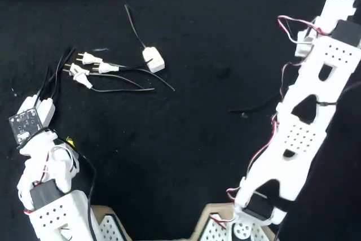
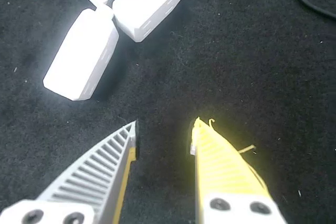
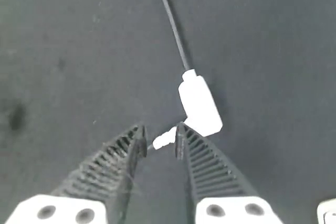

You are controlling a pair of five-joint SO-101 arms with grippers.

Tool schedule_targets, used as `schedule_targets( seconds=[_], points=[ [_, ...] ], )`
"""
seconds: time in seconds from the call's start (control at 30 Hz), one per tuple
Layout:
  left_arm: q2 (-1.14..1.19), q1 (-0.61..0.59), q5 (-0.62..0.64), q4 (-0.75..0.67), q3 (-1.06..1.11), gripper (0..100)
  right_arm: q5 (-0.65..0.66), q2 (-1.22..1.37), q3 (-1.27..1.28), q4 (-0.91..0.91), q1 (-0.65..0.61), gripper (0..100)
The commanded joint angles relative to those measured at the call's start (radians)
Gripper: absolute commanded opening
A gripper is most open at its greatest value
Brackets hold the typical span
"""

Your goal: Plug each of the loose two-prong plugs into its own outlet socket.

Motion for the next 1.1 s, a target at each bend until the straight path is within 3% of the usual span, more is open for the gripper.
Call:
schedule_targets(
  seconds=[0.0, 0.5, 0.73, 1.07],
  points=[
    [-0.009, 0.012, 0.003, -0.017, -0.039, 18, -0.008, -0.237, 0.180, 0.032, -0.063, 9.6],
    [-0.009, 0.012, 0.003, -0.017, -0.030, 18, -0.043, -0.748, 0.823, -0.043, -0.436, 9.6],
    [-0.009, 0.012, 0.003, -0.017, -0.030, 18, -0.049, -0.846, 1.139, -0.212, -0.589, 9.6],
    [-0.009, 0.015, 0.003, -0.017, -0.030, 18, -0.043, -0.978, 1.621, -0.623, -0.807, 9.6]
  ],
)
